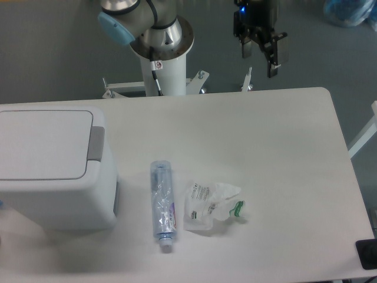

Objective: Open the trash can
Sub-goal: 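Move the open gripper toward the white trash can lid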

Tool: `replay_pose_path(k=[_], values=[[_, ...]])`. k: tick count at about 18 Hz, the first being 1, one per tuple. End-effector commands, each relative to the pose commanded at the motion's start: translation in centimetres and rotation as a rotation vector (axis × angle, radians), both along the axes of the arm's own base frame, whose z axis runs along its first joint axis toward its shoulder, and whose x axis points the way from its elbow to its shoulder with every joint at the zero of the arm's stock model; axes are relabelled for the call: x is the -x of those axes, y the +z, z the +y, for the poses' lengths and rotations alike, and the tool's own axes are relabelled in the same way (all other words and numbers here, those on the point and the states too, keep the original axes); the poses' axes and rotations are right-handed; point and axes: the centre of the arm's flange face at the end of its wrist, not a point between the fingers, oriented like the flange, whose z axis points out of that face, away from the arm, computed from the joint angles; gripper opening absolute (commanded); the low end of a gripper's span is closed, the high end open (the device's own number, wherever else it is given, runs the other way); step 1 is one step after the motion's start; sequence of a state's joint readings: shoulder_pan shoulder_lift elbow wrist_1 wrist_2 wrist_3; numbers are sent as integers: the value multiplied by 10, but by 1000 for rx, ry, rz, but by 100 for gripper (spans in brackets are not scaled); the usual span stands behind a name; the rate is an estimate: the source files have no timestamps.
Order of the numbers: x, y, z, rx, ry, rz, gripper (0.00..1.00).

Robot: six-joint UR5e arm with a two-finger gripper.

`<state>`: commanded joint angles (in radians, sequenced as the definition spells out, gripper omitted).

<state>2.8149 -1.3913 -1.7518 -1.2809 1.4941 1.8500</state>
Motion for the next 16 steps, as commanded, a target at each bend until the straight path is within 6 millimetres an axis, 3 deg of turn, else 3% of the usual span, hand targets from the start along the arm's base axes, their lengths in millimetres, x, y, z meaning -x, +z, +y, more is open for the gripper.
replay_pose_path(k=[5, 11, 16], values=[[-1, 3, 0, -5, 12, 2, 100], [-8, 7, 10, -109, 179, -50, 100], [-42, 13, 68, -185, 364, -123, 100]])
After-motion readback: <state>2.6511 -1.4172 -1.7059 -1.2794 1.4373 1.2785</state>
